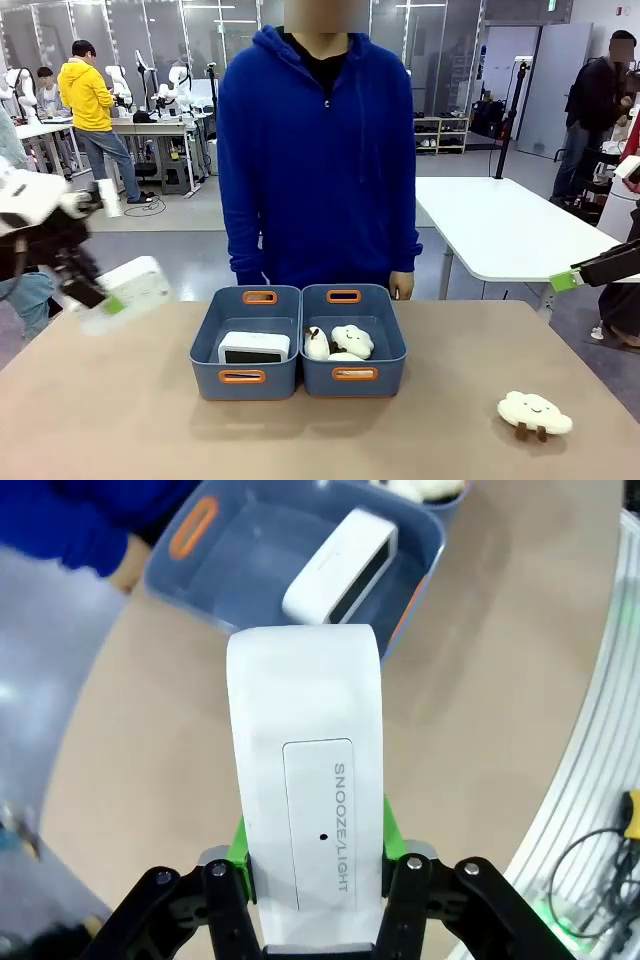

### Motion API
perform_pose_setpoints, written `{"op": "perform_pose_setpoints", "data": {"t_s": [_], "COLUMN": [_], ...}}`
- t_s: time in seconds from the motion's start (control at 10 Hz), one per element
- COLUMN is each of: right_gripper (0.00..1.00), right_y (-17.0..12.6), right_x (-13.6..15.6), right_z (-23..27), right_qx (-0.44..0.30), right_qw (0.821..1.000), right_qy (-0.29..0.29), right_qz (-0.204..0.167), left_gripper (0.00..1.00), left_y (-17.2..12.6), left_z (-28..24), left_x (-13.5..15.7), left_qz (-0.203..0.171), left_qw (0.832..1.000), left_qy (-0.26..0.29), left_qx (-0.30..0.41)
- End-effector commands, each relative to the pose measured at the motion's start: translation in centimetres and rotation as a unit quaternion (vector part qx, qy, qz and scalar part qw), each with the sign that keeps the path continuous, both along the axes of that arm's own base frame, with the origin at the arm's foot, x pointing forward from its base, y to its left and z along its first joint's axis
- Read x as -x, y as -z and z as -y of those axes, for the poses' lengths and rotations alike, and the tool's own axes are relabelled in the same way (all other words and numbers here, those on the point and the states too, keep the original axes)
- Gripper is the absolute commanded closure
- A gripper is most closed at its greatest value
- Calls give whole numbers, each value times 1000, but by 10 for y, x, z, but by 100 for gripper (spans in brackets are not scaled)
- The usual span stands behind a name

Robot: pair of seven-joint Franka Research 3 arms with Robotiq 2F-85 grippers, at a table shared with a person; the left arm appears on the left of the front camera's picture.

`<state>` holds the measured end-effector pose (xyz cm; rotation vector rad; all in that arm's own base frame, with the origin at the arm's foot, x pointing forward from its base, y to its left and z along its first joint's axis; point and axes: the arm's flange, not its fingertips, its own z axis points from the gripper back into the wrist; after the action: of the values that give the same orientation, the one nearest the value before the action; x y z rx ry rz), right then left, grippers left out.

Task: Sort the digital clocks into the basket.
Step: Pick up the Digital clock from the table and place it into the empty Plastic storage basket.

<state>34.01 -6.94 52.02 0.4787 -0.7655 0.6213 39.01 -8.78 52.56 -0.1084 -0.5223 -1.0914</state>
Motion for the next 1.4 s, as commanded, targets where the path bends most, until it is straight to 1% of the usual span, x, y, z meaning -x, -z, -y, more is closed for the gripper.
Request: {"op": "perform_pose_setpoints", "data": {"t_s": [0.0,0.1,0.3,0.4,0.6,0.7,0.8,0.9,1.0,1.1,1.3], "right_gripper": [0,0,0,0,0,0,0,0,0,0,0], "right_y": [1,1,1,1,1,1,1,1,1,1,1], "right_x": [1,1,1,1,1,1,1,1,1,1,1], "right_z": [-1,-1,-1,-1,-1,-1,-1,-1,-1,-1,-1], "right_qx": [5,5,5,5,5,5,5,5,5,5,5], "right_qw": [1000,1000,1000,1000,1000,1000,1000,1000,1000,1000,1000], "right_qy": [6,6,6,6,6,6,6,6,6,6,6], "right_qz": [-2,-2,-2,-2,-2,-2,-2,-2,-2,-2,-2], "left_gripper": [95,95,95,95,95,95,95,95,95,95,95], "left_y": [-15,-17,-5,1,15,25,45,72,93,109,128], "left_z": [32,53,93,109,144,153,159,167,172,172,172], "left_x": [-53,-76,-121,-135,-163,-174,-185,-193,-194,-195,-199], "left_qz": [56,61,48,47,44,37,23,11,5,8,-1], "left_qw": [995,993,989,988,985,986,987,985,983,982,982], "left_qy": [81,91,113,117,140,139,130,135,141,141,138], "left_qx": [-35,-54,-80,-93,-90,-89,-94,-108,-121,-129,-126]}}
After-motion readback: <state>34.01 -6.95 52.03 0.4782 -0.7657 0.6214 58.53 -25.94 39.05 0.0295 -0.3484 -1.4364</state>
